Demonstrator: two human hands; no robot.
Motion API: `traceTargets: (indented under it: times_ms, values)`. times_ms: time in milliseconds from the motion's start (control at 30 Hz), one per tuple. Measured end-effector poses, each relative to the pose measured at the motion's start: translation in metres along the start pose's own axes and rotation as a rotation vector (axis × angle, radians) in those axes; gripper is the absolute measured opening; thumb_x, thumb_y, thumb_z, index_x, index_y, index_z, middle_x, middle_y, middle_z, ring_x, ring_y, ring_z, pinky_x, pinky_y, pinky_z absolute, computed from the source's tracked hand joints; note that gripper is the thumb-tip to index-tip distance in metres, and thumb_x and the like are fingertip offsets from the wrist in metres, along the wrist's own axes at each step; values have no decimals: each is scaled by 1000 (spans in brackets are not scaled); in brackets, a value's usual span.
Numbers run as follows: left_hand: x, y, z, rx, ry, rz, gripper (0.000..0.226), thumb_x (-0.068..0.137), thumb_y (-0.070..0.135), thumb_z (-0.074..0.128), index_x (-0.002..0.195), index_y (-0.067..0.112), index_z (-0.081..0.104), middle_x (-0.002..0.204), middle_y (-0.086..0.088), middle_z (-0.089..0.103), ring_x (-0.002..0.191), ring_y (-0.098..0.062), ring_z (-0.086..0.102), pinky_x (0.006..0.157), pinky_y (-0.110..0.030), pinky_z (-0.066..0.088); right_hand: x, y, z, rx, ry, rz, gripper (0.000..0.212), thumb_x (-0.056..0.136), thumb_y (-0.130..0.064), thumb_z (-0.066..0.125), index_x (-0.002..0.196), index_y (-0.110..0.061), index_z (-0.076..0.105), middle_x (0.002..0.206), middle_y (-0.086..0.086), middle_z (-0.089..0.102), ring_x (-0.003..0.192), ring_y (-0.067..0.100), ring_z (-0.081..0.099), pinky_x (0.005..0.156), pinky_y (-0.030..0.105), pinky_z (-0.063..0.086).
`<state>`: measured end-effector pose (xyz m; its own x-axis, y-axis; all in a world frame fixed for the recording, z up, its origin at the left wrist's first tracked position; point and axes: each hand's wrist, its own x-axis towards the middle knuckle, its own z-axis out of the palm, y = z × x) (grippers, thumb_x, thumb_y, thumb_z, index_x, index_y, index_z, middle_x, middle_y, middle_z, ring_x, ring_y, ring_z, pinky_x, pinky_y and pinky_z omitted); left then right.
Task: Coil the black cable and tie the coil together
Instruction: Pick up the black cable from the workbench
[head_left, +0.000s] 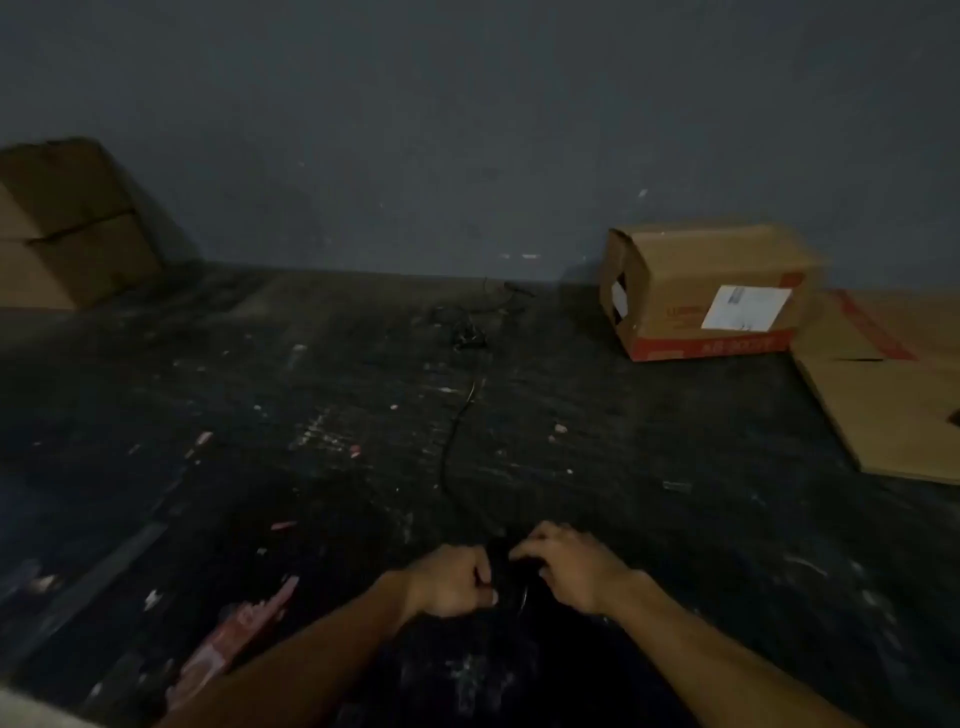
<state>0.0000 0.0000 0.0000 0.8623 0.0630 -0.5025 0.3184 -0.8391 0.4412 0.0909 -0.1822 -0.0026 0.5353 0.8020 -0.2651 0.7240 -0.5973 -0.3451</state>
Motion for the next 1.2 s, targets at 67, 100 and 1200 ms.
traceTargets:
  times_ms: [67, 100, 1200]
  values:
    - [-3, -5, 18, 36, -48, -12, 39, 86, 40, 66, 117, 17, 60, 123, -10, 63, 119, -25, 55, 97, -31, 44, 2, -4, 12, -84, -61, -16, 54, 89, -9, 48, 134, -37, 47, 140, 5, 42, 133, 28, 37, 105, 46, 37]
    - [-4, -9, 29, 70, -56, -19, 42, 85, 43, 66, 118, 19, 59, 127, -11, 59, 123, -27, 50, 102, -32, 41, 2, -5, 21, -121, -83, -15, 54, 88, -8, 50, 135, -34, 47, 139, 6, 42, 135, 28, 34, 105, 46, 37]
    - [-36, 89, -83, -1796, -167, 512, 26, 93, 21, 56, 111, 12, 73, 74, 1, 64, 73, -15, 66, 74, -40, 56, -10, 11, -50, 750, 623, -25, 15, 96, -22, 53, 93, -32, 64, 88, -9, 70, 82, 3, 65, 72, 21, 51]
